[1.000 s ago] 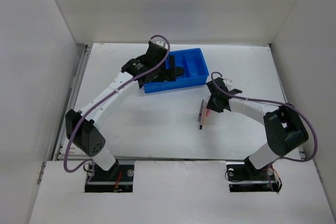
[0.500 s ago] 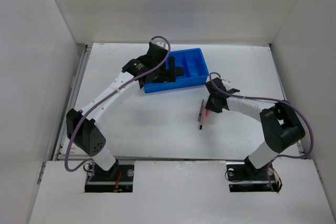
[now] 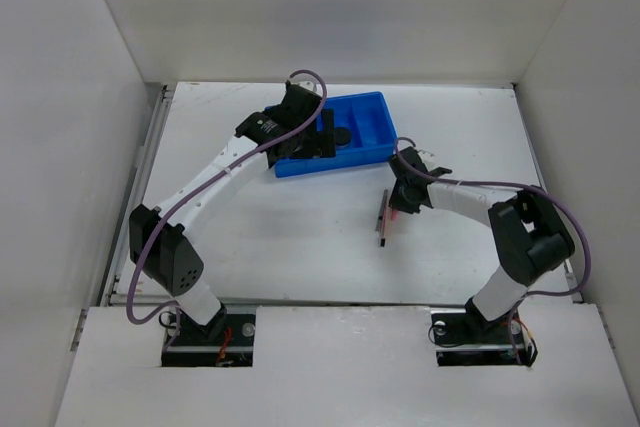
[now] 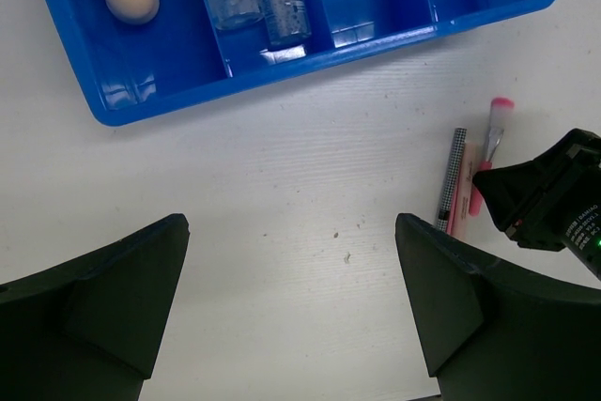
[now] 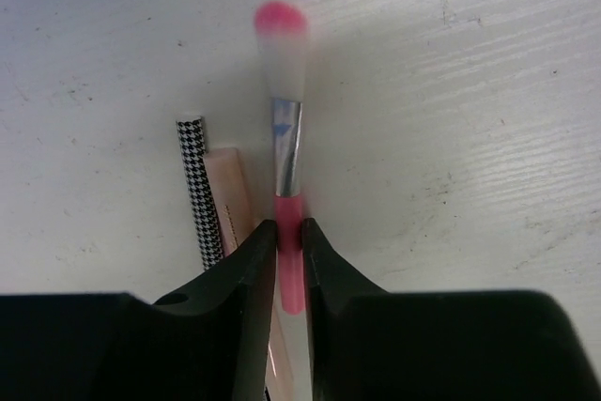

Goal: Organize the makeup

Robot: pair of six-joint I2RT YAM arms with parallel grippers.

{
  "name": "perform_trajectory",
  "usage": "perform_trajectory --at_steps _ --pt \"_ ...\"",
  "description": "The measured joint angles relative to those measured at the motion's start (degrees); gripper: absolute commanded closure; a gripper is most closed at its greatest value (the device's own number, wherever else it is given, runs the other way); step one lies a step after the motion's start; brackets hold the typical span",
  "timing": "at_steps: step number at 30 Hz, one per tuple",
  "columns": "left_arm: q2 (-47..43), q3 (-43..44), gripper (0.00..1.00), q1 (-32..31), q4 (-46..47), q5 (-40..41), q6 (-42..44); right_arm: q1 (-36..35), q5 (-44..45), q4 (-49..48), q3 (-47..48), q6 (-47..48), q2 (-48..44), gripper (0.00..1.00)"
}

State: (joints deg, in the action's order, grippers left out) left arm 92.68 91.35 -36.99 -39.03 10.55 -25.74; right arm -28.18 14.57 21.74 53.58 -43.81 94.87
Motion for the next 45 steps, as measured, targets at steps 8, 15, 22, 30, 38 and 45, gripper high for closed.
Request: perform_trajectory --at_steps 8,15,22,30,38,45 --pt "0.1 0.0 0.10 0.0 -0.2 0.0 0.0 -0.1 0.4 0.2 0.0 -0.2 -0.1 0.88" --pt "0.1 0.0 0.10 0.0 -0.3 0.0 0.3 -0.8 5.5 6.8 2.1 0.1 -5.2 0.89" --pt "0.1 0.0 0.10 0.0 -0.9 0.7 0.4 -0.8 8.2 9.8 14.6 4.2 -7.7 0.89" --pt "0.0 0.0 0.10 0.7 -2.6 2.0 -0.3 -0.8 9.9 11.0 36.7 11.2 4.1 0.89" --pt "-1.9 -0.9 0.10 1.3 -4.3 2.5 -0.5 -0.8 11.9 11.9 56.6 14.6 22.9 0.89" --pt "-4.3 -1.0 0.10 1.5 -6.2 3.5 -0.5 -0.8 14.2 15.4 69.1 15.8 35.1 0.84"
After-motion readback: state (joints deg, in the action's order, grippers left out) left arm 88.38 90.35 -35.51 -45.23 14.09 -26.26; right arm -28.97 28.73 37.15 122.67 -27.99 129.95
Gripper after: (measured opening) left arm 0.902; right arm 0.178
